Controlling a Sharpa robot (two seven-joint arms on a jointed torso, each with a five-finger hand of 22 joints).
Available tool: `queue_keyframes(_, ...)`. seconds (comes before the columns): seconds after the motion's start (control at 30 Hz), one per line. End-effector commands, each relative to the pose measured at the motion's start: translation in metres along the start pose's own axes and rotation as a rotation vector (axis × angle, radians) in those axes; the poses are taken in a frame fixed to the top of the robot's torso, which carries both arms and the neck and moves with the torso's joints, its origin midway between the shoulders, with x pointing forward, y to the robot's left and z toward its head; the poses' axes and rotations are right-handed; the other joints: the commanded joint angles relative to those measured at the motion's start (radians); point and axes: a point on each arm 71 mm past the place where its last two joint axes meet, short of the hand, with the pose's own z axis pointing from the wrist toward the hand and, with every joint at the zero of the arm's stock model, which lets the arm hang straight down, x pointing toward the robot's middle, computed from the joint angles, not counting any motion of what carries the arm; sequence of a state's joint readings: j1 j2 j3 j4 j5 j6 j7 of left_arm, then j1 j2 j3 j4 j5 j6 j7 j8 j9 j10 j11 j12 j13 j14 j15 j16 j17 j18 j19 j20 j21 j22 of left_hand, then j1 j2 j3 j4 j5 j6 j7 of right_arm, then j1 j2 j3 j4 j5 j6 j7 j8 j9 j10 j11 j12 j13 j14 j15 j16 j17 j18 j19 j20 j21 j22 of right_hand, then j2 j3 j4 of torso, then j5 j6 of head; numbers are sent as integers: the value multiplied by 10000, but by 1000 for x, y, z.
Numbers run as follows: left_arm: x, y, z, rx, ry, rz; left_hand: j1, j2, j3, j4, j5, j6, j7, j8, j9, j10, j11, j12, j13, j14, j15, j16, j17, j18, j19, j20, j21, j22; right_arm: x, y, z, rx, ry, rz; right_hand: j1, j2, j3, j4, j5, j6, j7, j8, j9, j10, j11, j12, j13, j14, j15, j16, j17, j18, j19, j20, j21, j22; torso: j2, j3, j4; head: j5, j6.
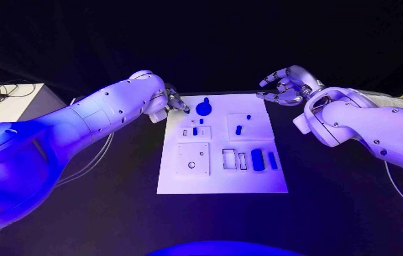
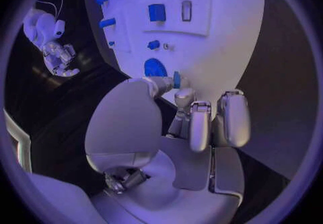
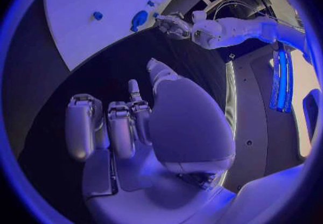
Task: Assemble the parts on the task board
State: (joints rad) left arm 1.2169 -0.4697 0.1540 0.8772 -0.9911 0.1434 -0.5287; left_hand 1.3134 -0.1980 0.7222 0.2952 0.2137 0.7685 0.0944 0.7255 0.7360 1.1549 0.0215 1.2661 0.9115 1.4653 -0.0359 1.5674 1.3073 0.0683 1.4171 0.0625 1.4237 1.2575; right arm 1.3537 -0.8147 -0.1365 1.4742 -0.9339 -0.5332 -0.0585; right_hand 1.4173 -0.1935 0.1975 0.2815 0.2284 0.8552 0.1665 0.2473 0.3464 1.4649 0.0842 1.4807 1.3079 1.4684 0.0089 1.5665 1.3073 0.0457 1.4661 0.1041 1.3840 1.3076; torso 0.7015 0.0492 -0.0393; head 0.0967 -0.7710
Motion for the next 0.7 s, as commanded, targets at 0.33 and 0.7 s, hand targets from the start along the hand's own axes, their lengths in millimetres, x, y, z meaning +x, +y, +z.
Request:
queue_keyframes(0.33, 0, 0, -19, 433, 158, -781, -1258, -508, 2012, -2253, 2658, 545, -199, 593, 819, 955, -232, 395, 863, 1055, -265, 33, 2635, -115, 289, -189, 315, 522, -1, -1, 0, -46, 50, -92, -72, -32, 0, 35, -2, -65, -3, 62, 16, 44, -22, -33, 1673, 1024, -43, 43, 2635, 5, 372, -13, -29, 1086, -73, -35, 122, 12, -20)
queue_keyframes(0.7, 11, 8, -40, 621, -80, -464, -1536, -570, 2005, -2497, 3263, 759, -297, 647, 824, 1313, -335, 570, 1262, 1055, -359, 33, 2635, -134, 348, -268, 363, 617, -3, -5, 1, 53, 38, -101, -92, -26, -3, 39, -8, -67, -6, 91, 22, 49, -24, -30, 1675, 1024, -45, 43, 2635, 6, 372, -15, -38, 1081, -197, -93, 304, -9, -123)
